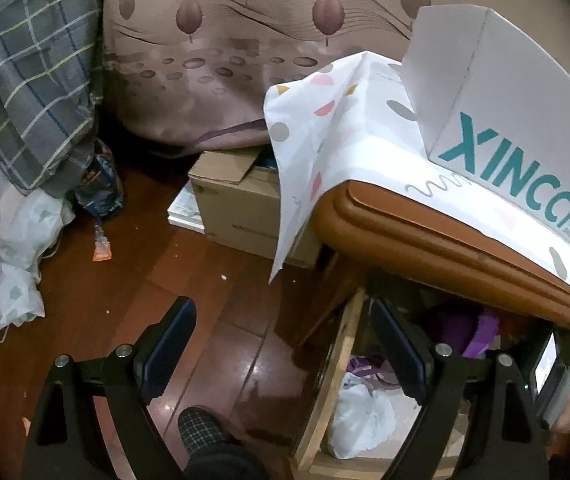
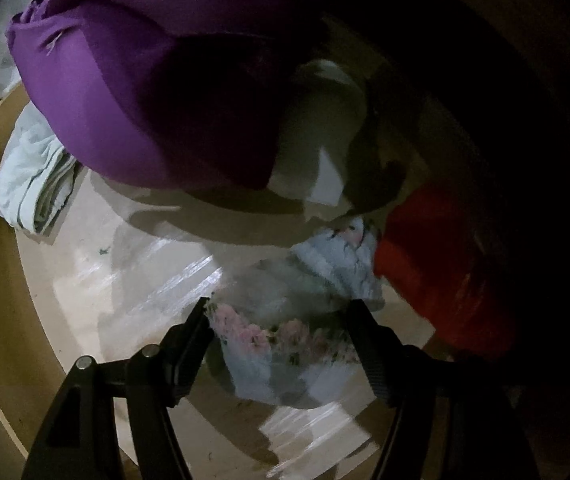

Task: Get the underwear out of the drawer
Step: 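Grasp and lift the white floral-print underwear with the right gripper, then grasp and lift the purple bra with the left gripper while the right holds the floral underwear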

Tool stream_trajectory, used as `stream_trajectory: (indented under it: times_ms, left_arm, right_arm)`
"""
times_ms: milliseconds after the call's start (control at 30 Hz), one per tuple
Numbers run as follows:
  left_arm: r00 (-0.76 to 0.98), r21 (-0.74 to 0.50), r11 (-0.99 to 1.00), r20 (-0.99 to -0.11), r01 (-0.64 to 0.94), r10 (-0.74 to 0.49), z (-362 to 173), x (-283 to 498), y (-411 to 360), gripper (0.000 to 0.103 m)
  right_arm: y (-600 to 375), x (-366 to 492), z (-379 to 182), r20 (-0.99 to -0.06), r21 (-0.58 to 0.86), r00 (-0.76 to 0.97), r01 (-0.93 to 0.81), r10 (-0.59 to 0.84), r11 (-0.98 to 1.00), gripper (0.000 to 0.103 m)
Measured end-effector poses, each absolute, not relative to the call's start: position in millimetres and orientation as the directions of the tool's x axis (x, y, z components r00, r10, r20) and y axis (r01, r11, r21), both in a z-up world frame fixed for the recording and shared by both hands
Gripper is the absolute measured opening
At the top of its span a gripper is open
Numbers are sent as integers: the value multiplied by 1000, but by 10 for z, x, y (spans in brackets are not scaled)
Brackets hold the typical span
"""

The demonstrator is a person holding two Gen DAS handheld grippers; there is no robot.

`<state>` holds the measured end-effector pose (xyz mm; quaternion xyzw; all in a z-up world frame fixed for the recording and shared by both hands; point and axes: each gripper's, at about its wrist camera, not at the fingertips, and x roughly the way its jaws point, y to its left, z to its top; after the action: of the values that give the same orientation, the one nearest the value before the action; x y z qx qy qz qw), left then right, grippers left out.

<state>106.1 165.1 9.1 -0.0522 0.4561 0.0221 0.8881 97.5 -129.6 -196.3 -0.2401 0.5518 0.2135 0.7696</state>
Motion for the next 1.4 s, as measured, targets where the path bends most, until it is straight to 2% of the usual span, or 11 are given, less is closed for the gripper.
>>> stream_trajectory:
  times_ms: [33,100,300,367,500,667,833,1100,1200,1400]
  left_arm:
    - [581,-70,994,-814,-80,-11,85,1057,1638,87]
    - [575,-67,996,-818,-63,-19,67,1051,1603,87]
    - [538,-121,992,-834,42,-124,8,1041,1433,87]
    - [511,-155,984,-841,89,-178,-22,1038,1348,88]
    - [461,-155,969,-858,190,-228,-93,997,1133,89]
    - [434,-76,955,-878,288,-200,-210,948,827,91]
    - [416,-45,952,-892,304,-175,-331,968,612,91]
    - [406,22,909,-899,415,-163,-468,909,246,91]
    - [364,-14,893,-910,449,-198,-541,950,158,91]
    - [316,18,868,-935,497,-162,-764,1088,3,91]
  right_arm:
    - [-1328,964,-1973,-954,-114,290,-593,80,797,65]
    - [-1386,986,-1993,-958,-81,269,-589,101,804,48]
    - [-1339,890,-1950,-966,-87,246,-602,80,794,26]
    - [-1334,854,-1919,-970,-84,232,-604,74,793,23]
    - [-1314,673,-1765,-969,-117,242,-615,46,780,23]
    - [-1368,424,-1358,-946,-100,308,-569,99,816,23]
    - [-1634,195,-941,-895,-17,407,-442,183,897,23]
    - [-2019,79,-550,-783,90,594,-184,183,979,23]
    - [-2199,120,-419,-760,105,627,-141,170,985,23]
    - [-2301,109,-274,-714,115,681,-114,162,987,23]
